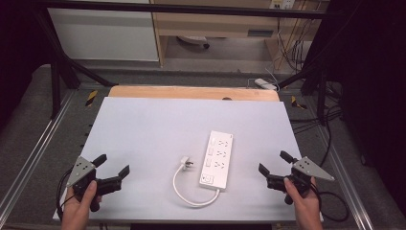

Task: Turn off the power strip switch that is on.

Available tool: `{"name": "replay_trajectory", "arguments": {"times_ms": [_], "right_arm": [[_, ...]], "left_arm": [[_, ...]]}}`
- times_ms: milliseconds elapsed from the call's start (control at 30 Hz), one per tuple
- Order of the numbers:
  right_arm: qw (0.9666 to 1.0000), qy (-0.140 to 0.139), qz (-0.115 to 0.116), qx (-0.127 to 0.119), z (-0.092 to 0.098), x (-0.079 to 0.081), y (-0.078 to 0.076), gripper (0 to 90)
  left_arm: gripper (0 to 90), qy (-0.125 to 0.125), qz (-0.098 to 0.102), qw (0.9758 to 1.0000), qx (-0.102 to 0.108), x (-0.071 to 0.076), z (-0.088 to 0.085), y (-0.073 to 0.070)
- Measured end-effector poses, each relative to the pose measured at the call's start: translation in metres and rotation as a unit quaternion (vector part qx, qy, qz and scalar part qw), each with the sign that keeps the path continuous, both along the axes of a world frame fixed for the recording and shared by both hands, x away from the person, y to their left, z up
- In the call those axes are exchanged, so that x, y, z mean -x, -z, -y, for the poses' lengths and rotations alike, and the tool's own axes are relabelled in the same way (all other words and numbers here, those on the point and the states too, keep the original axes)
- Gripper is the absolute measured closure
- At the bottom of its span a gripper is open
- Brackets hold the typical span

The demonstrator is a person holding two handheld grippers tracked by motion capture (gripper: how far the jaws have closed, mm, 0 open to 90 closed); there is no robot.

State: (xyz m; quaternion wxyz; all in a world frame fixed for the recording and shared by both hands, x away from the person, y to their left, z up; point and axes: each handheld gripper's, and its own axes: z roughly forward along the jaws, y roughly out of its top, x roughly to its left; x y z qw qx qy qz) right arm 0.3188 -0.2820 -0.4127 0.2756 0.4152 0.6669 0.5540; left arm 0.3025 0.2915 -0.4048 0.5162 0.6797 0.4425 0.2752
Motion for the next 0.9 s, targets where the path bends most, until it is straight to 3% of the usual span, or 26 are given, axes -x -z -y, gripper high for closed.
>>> {"name": "replay_trajectory", "arguments": {"times_ms": [600,900], "right_arm": [[0.9996,0.002,-0.027,0.001,-0.01,-0.007,-0.014,2.2],[0.9994,0.002,-0.036,0.001,-0.024,-0.021,-0.023,2.2]], "left_arm": [[5.2,0.0,-0.004,1.0,-0.003,0.0,-0.001,0.001],[5.3,0.0,-0.006,1.0,-0.004,0.0,-0.001,0.002]]}}
